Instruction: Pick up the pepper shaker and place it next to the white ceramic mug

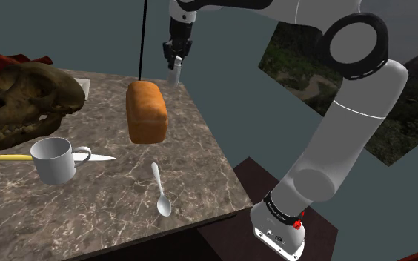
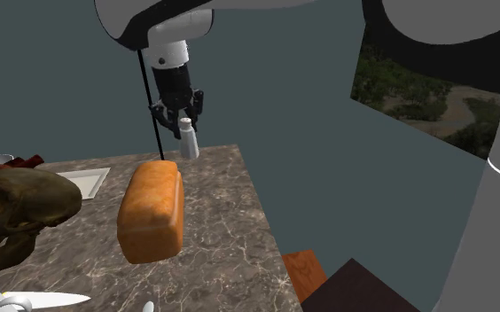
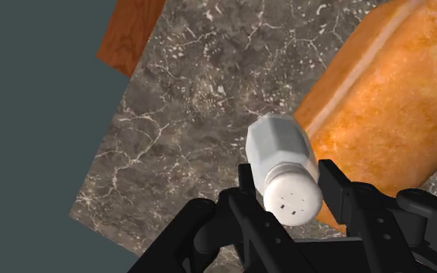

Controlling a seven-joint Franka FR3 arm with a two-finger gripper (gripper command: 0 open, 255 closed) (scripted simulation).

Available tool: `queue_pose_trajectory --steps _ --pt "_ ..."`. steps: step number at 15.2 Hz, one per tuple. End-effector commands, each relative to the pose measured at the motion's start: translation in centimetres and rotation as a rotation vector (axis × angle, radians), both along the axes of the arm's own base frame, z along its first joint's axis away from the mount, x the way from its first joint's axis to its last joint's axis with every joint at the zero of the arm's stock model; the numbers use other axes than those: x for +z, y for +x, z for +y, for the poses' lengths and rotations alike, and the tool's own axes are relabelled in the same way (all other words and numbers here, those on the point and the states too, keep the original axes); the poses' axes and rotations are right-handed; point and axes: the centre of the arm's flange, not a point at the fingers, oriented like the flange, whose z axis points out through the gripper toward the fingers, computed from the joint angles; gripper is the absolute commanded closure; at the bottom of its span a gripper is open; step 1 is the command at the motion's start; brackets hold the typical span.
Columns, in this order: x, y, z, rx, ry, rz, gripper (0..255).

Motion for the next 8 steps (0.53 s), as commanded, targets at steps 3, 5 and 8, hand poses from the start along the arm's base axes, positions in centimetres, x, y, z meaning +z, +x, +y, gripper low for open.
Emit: queue_pose_trajectory --steps 3,5,8 --pt "0.1 -2.6 4.7 -0.001 -0.001 0.000 255" --pt "0.1 -3.9 7.0 -0.001 -0.001 0.000 255" --pt "0.1 -5.9 10.4 -0.001 -0.001 0.000 255"
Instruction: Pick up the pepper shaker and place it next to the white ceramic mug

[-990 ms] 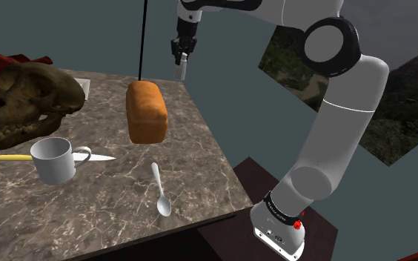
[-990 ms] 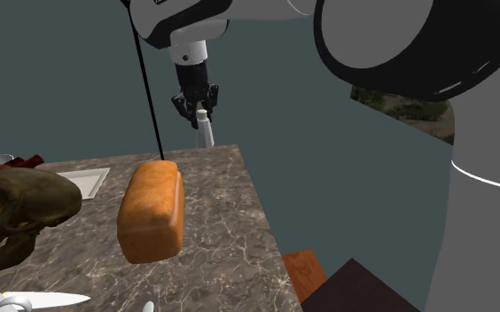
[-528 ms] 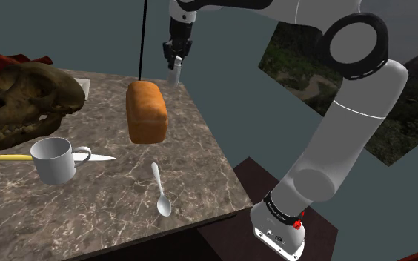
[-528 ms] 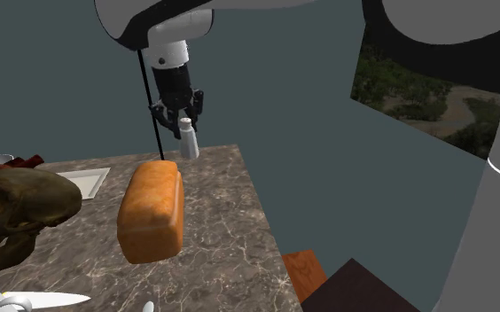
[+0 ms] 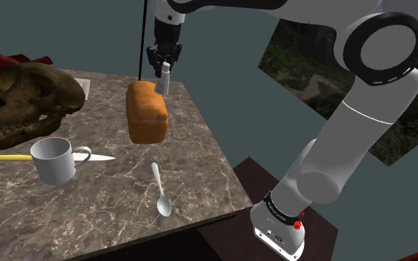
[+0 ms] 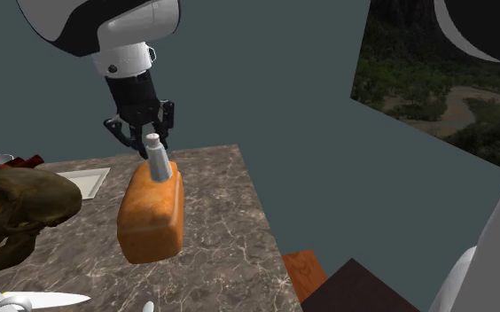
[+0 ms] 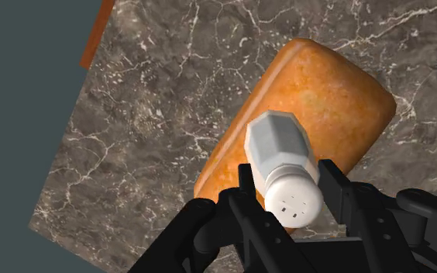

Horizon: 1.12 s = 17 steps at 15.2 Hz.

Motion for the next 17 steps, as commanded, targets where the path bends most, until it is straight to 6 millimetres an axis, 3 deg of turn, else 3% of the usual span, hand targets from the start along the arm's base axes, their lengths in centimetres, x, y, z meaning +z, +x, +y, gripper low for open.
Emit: queue_pose_trajectory --steps 1,17 --pt "0.0 -1.2 1.9 -0.001 0.000 0.000 255" --pt "0.1 -12.0 20.1 -0.001 0.000 0.000 255"
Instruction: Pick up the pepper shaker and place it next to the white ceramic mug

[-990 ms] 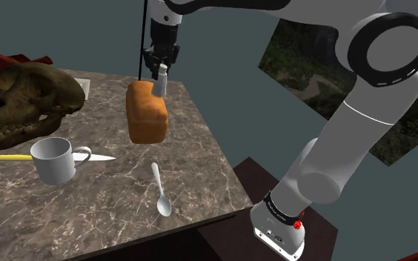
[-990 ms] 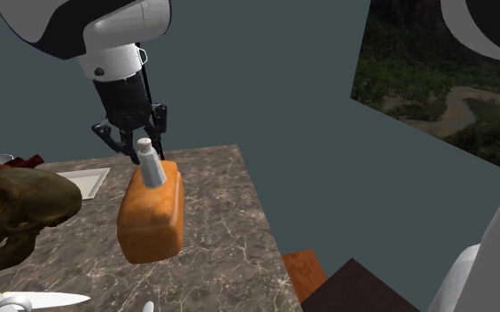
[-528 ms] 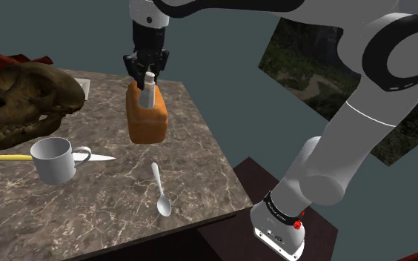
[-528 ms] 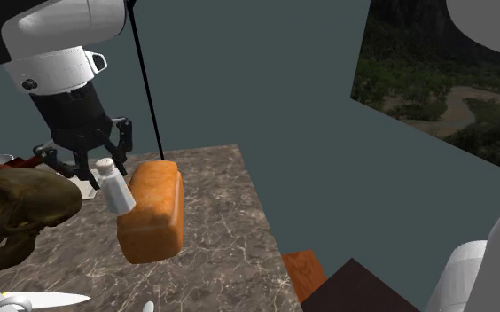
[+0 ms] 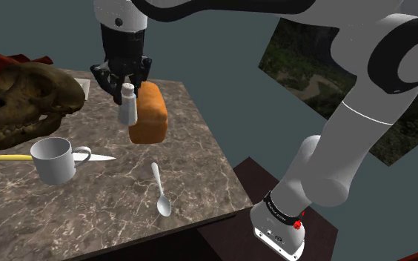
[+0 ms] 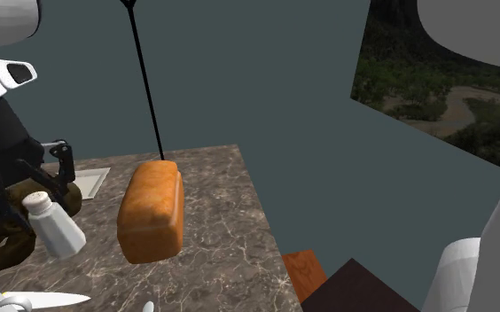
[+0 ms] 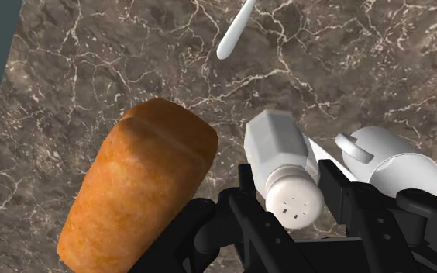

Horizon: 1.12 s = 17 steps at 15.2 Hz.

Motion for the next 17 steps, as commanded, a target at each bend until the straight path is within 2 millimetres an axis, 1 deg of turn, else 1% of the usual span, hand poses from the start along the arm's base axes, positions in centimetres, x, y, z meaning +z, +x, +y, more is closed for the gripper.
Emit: queue_pose_trajectory --steps 1,8,17 --pt "0.1 -1.6 2.3 -0.002 0.000 0.000 255" --pt "0.1 -6.3 10.3 -0.002 0.000 0.000 255" --pt "-4.6 -6.3 10.3 -0.002 0.000 0.000 255"
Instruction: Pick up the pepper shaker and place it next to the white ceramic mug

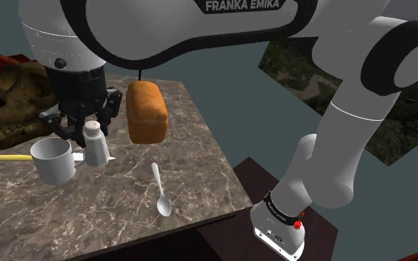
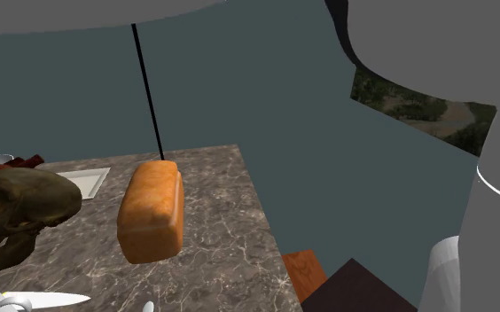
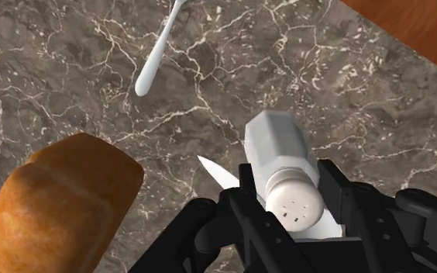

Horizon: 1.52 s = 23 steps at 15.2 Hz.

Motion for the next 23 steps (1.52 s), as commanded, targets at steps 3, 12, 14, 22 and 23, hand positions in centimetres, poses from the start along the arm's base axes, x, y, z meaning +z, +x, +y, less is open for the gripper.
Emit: queue_pose_trajectory --steps 3,12,14,22,23 --pt "-2.1 0.0 -0.1 0.000 0.001 0.000 255" --pt "-6.8 0.0 -0.1 0.000 0.001 0.000 255" --pt "-7.9 0.0 -0.1 0.000 0.001 0.000 255" --pt "-12.1 0.0 -0.1 0.000 0.001 0.000 255" --pt "-12.8 0.0 -0.1 0.000 0.001 0.000 255"
